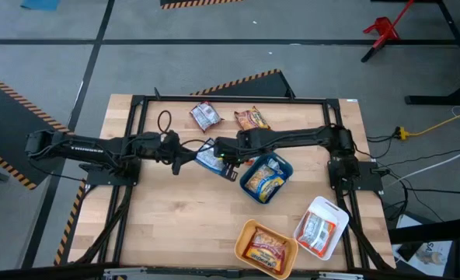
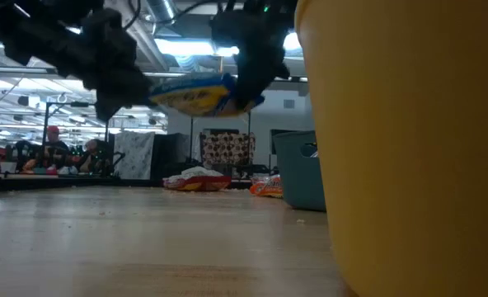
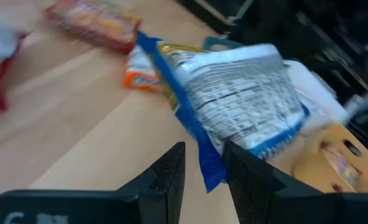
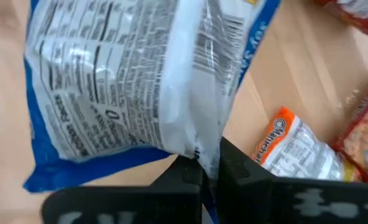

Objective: Sort Maruchan noodles
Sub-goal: Put the blue noodle pack into the green bin, then put the orange noodle pack into the white bin

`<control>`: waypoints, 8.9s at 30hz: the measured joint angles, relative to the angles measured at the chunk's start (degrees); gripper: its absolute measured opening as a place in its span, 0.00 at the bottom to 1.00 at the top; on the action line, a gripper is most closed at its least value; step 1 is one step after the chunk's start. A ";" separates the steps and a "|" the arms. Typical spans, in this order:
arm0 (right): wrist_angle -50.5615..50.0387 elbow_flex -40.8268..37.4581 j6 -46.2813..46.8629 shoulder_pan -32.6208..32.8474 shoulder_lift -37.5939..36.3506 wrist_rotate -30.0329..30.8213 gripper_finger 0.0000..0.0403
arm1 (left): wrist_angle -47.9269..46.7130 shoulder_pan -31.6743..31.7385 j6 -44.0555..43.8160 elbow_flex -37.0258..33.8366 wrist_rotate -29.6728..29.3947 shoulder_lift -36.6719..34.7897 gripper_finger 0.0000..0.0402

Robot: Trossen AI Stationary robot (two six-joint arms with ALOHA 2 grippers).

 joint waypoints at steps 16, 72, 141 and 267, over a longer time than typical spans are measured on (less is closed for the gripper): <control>-8.11 0.02 11.49 2.77 -3.96 5.12 0.00 | 0.84 -0.02 4.90 2.74 9.67 -0.21 0.57; -30.85 -0.05 51.63 18.88 -1.23 5.03 0.51 | -0.21 12.69 1.96 2.65 4.93 -0.16 0.66; -8.09 -11.02 8.48 -7.54 -16.00 5.12 0.66 | -2.35 25.93 -2.41 2.63 16.62 -0.03 0.66; -32.28 -9.47 89.47 29.53 -17.89 0.13 0.00 | -7.51 30.21 0.78 2.63 12.94 -0.05 0.66</control>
